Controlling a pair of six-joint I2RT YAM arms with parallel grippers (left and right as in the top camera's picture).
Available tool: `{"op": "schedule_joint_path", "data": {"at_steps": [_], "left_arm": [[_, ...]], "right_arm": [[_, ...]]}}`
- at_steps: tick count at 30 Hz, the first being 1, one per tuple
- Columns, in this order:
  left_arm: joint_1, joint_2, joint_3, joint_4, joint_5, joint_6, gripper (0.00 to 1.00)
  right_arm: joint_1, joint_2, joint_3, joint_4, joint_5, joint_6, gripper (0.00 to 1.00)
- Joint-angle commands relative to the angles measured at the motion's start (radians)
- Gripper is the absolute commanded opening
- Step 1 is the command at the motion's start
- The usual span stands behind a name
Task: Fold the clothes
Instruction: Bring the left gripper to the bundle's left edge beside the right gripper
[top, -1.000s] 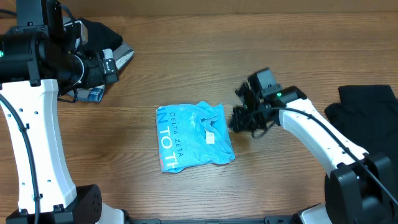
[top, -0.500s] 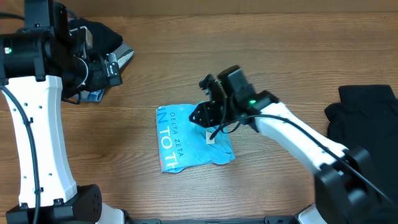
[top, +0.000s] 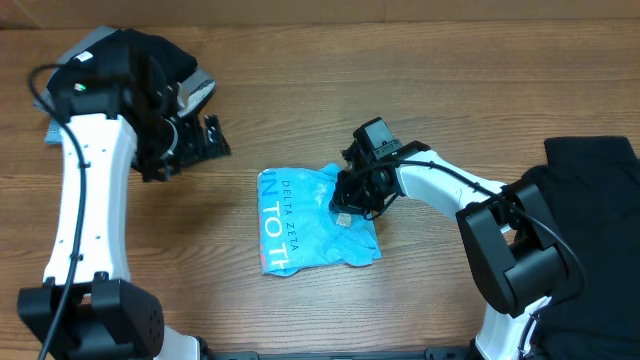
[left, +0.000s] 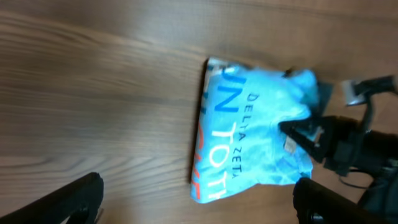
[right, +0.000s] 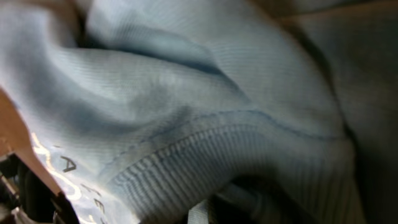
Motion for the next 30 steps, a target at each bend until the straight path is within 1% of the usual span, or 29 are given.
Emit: {"op": "schedule_joint_path", "data": {"at_steps": [1,7,8,10,13,14,18,21,24,25,27,30], "left_arm": [[-0.033,0.003,-0.129,0.055,0.085,0.027,1.0],[-0.098,0.003,-0.332,0.189,0.126,0.027,0.99],[-0.11,0.003,-0.352,0.201,0.126,0.027,0.95],[-0.134,0.003,-0.387,0.232,0.126,0.027,0.89],[-0.167,0.003,-0.413,0.269,0.1,0.028,0.79],[-0.172,0.003,-0.413,0.28,0.091,0.027,0.77],[-0.177,0.003,-0.412,0.378,0.088,0.035,0.77],[-0.177,0.003,-0.412,0.47,0.088,0.047,0.75],[-0.177,0.003,-0.412,0.558,0.088,0.088,0.77],[-0.177,0.003,-0.412,0.584,0.088,0.098,0.77],[-0.177,0.003,-0.412,0.629,0.088,0.121,0.79],[-0.178,0.003,-0.412,0.665,0.089,0.125,0.82]], "right_arm": [[-0.012,-0.003,0.007,-0.032,0.106,0.068,0.13],[-0.019,-0.003,0.007,-0.035,0.076,0.067,0.12],[-0.019,-0.006,0.008,-0.034,0.064,0.066,0.12],[-0.025,-0.023,0.009,-0.029,0.03,0.015,0.12],[-0.033,-0.085,0.009,-0.032,0.002,-0.041,0.12],[-0.033,-0.112,0.009,-0.039,0.003,-0.051,0.12],[-0.032,-0.222,0.009,-0.094,0.002,-0.042,0.13],[-0.031,-0.278,0.009,-0.178,0.002,0.026,0.11],[-0.023,-0.278,0.006,-0.248,0.003,0.071,0.13],[-0.02,-0.272,0.002,-0.269,0.002,0.084,0.16],[-0.011,-0.259,-0.013,-0.303,0.003,0.124,0.16],[0.009,-0.252,-0.066,-0.316,0.002,0.172,0.16]]}}
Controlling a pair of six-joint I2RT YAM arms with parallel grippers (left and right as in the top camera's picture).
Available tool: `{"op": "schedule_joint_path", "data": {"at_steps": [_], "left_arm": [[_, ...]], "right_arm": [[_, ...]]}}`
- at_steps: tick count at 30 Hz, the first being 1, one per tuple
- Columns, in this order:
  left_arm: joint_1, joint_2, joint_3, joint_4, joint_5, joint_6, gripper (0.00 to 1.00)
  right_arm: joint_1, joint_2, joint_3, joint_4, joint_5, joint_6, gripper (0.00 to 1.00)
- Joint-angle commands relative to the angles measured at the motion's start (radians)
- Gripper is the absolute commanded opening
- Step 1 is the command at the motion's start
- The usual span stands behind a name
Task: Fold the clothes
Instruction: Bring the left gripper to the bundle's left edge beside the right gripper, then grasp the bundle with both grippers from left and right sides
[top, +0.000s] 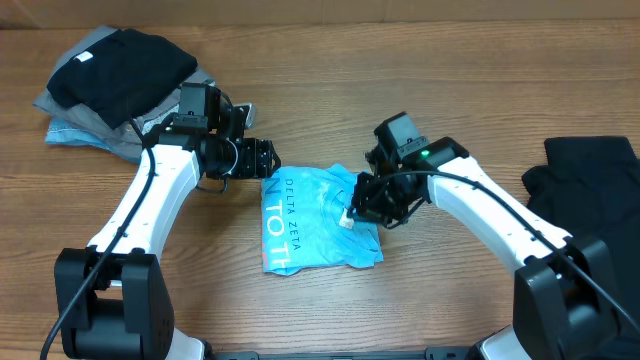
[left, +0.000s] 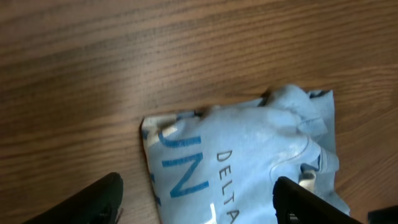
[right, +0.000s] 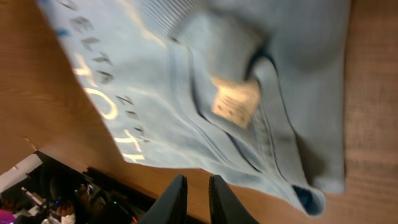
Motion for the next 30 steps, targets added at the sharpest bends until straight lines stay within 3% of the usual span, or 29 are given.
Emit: {"op": "schedule_joint_path", "data": {"at_steps": [1,8,16,24,30], "left_arm": [[-0.002,0.002,-0.002,0.018,0.0,0.048,0.82],[-0.002,0.002,-0.002,0.013,0.0,0.072,0.86],[-0.03,0.056,-0.004,0.072,0.0,0.183,0.86],[-0.061,0.215,-0.004,0.143,0.075,0.217,0.7],[-0.061,0.249,-0.004,0.071,0.071,0.23,0.55]], "right_arm": [[0.029,0.013,-0.067,-0.006,-0.002,0.092,0.16],[0.038,0.013,-0.185,0.095,-0.033,0.172,0.15],[0.04,0.013,-0.197,0.12,-0.059,0.22,0.18],[0.04,0.063,-0.209,0.185,-0.06,0.264,0.23],[0.035,0.137,-0.209,0.185,-0.051,0.264,0.22]]}}
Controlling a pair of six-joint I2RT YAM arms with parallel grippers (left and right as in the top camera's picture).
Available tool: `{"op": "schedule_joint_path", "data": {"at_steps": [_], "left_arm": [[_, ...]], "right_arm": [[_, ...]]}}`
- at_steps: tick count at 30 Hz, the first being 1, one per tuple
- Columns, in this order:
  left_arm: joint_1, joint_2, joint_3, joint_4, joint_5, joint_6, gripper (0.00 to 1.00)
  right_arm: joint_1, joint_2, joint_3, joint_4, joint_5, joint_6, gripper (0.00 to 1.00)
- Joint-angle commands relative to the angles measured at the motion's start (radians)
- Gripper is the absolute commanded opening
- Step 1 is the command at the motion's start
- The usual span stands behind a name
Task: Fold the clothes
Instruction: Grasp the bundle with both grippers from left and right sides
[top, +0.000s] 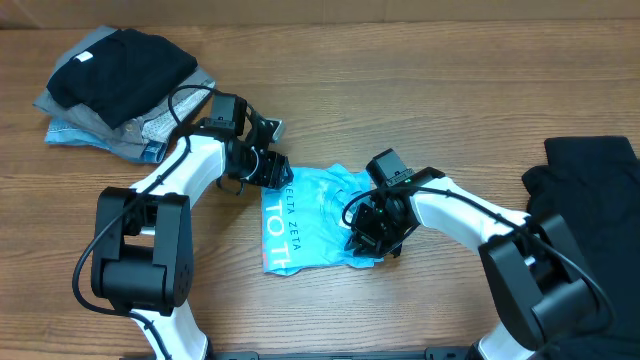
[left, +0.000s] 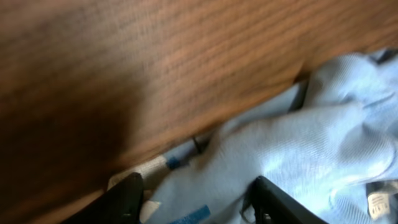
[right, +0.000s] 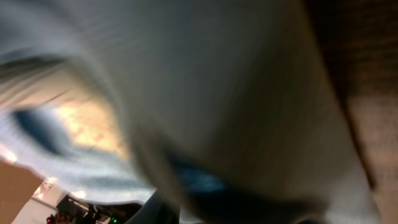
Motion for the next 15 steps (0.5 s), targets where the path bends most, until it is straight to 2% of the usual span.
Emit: {"op": "schedule_joint_path", "data": {"at_steps": [1,3,6,10,12,15], "left_arm": [[-0.006,0.009,-0.004,-0.048,0.01,0.033,0.52],[-0.006,0.009,-0.004,-0.098,-0.003,0.05,0.47],[-0.005,0.008,-0.003,-0.173,-0.037,0.054,0.46],[-0.005,0.006,-0.003,-0.24,-0.001,0.057,0.56],[-0.005,0.0,-0.002,-0.264,0.061,0.063,0.59],[-0.005,-0.006,-0.001,-0.285,0.14,0.079,0.71]], "right_arm": [[-0.011,0.037,-0.011,0.002,0.015,0.014,0.19],[-0.038,0.043,-0.011,-0.002,0.055,0.014,0.16],[-0.103,0.043,-0.01,-0.005,0.117,0.013,0.12],[-0.203,0.043,-0.01,0.036,0.165,-0.014,0.12],[-0.247,0.043,-0.01,0.15,0.162,-0.089,0.12],[-0.286,0.043,-0.01,0.341,0.134,-0.18,0.12]]}}
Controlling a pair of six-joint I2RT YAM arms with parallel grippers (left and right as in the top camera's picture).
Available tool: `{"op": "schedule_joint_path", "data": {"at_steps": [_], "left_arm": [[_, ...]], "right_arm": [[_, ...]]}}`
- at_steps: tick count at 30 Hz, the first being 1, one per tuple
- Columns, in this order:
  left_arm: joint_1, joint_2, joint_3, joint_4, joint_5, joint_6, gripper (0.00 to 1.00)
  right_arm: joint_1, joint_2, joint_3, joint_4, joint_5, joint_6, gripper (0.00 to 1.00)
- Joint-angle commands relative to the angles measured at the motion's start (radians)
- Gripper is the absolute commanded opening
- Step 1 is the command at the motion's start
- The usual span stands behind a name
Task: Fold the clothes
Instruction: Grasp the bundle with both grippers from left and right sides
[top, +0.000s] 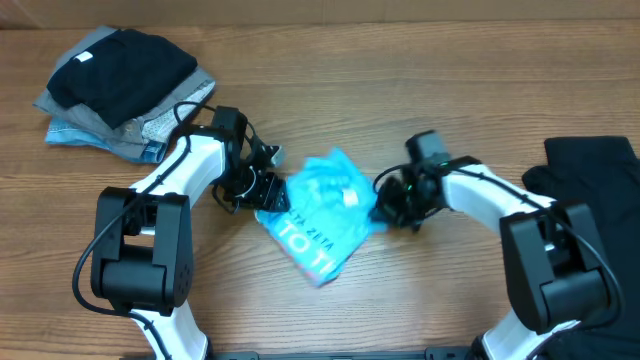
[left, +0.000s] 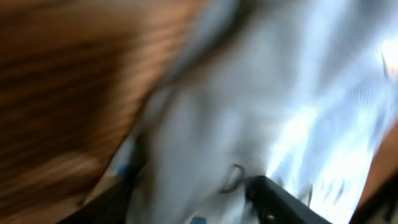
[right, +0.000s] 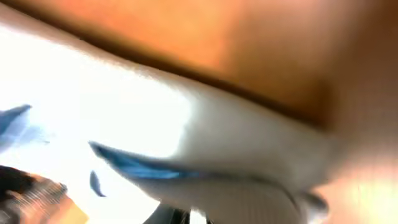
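Note:
A light blue shirt (top: 322, 212) with white lettering hangs bunched between both grippers in the overhead view, one corner pointing toward the front edge. My left gripper (top: 264, 190) is shut on its left edge. At the opposite edge my right gripper (top: 387, 208) is shut on it too. Both wrist views are blurred. Pale blue cloth (left: 249, 93) fills the left one, with a dark finger (left: 292, 199) at the bottom. In the right wrist view the cloth (right: 124, 124) shows over brown table.
A stack of folded clothes (top: 120, 75), black on top of grey and blue, lies at the back left. A black garment (top: 590, 190) sits at the right edge. The wooden table (top: 400, 90) runs under everything.
The shirt lay flat with my grippers at its upper left corner and right side. It is now bunched and turned between them, and the right gripper has moved right and back.
The shirt lay folded flat mid-table, my right gripper on its right part and the left arm back near the stack. The left gripper then came to the shirt's left corner. Now both grippers hold the shirt, bunched and turned.

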Motion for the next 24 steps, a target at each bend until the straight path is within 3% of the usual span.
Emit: {"op": "schedule_joint_path", "data": {"at_steps": [1,3,5,9,14,19,24], "left_arm": [[-0.005,-0.008,-0.001,-0.016,0.11,0.027,0.75],[-0.005,-0.008,0.0,-0.026,0.114,0.027,0.78],[-0.005,-0.008,0.0,-0.028,0.101,0.027,0.88],[0.003,-0.008,0.0,-0.001,0.085,0.027,1.0],[0.008,-0.008,0.0,0.082,0.07,-0.015,1.0],[0.011,-0.008,0.001,0.142,0.07,-0.061,1.0],[0.021,-0.008,0.001,0.134,0.074,-0.079,1.0]], "right_arm": [[-0.047,0.024,-0.005,0.149,0.077,-0.147,0.13],[-0.064,0.024,0.011,0.22,0.061,-0.205,0.16],[-0.084,0.024,0.047,0.206,0.058,-0.24,0.16],[-0.112,0.013,0.171,0.016,-0.04,-0.346,0.25],[-0.08,0.006,0.283,-0.283,-0.129,-0.393,0.25],[0.021,0.009,0.251,-0.338,-0.121,-0.376,0.2],[0.119,0.01,0.163,-0.311,0.002,-0.157,0.18]]}}
